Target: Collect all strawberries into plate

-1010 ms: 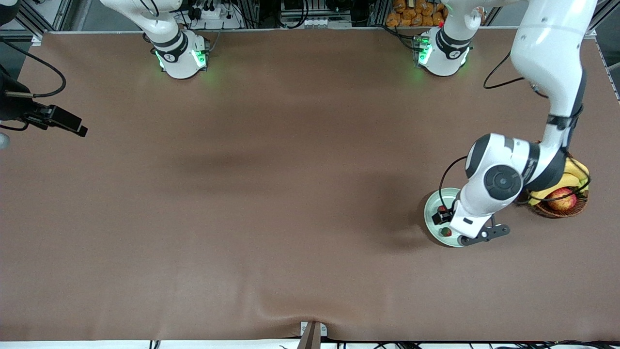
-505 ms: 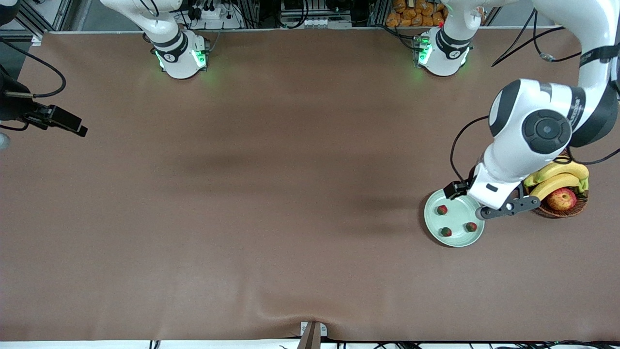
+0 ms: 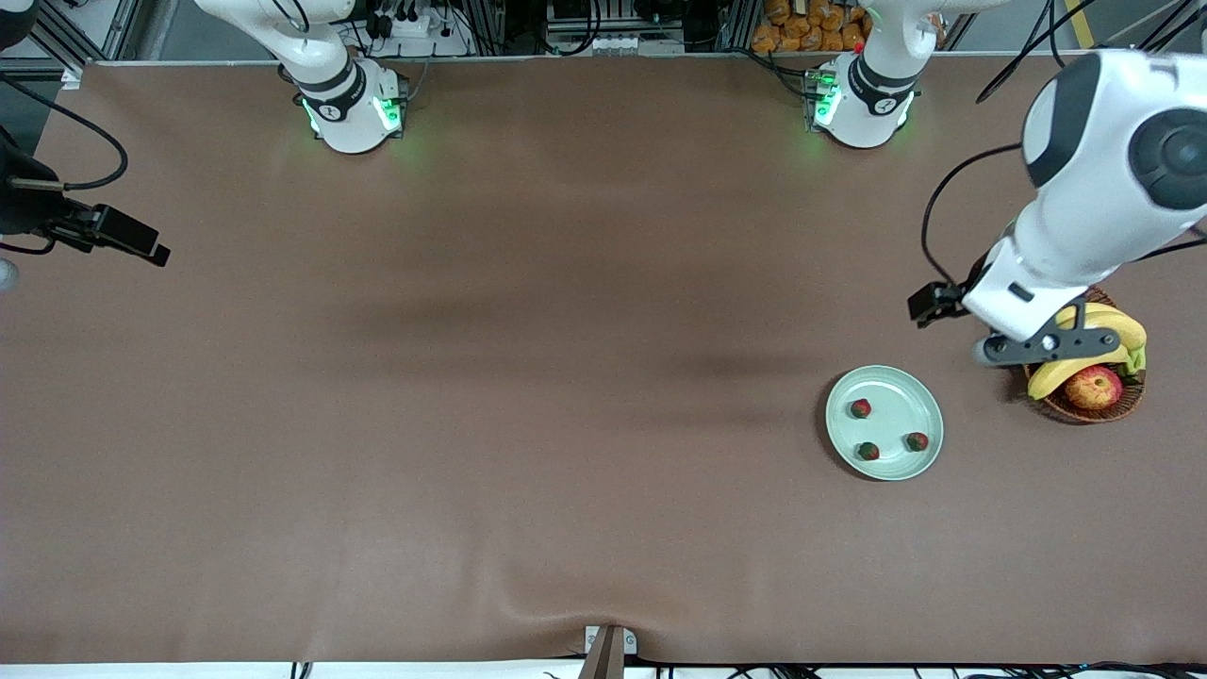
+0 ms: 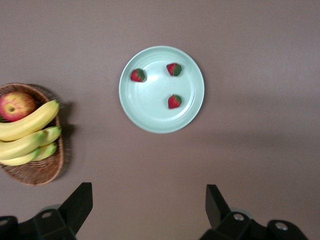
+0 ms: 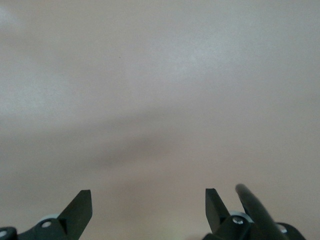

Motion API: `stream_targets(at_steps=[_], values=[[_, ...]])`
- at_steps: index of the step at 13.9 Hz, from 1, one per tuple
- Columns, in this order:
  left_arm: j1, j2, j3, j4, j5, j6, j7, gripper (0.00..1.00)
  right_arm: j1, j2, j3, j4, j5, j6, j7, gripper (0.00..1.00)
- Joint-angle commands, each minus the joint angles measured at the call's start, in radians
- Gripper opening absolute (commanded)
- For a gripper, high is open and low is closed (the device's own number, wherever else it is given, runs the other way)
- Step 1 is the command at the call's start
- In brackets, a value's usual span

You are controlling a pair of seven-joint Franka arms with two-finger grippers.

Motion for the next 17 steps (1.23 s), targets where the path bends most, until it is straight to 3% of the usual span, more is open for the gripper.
stream_targets(at_steps=[1,8,17], values=[[-0.063,-0.076,0.056,-0.024,-0.023,-0.067,0.084,1.0,-0.018,0.002,0.012,0.013,0.001,-0.013,0.001,1.0],[-0.068,-0.106,0.066,0.042,-0.028,-0.197,0.172,1.0,-0.016,0.003,0.013,0.013,0.001,-0.012,0.004,1.0],[-0.063,-0.111,0.069,0.097,-0.126,-0.197,0.152,1.0,-0.01,0.005,0.013,0.013,0.004,-0.01,0.004,1.0]])
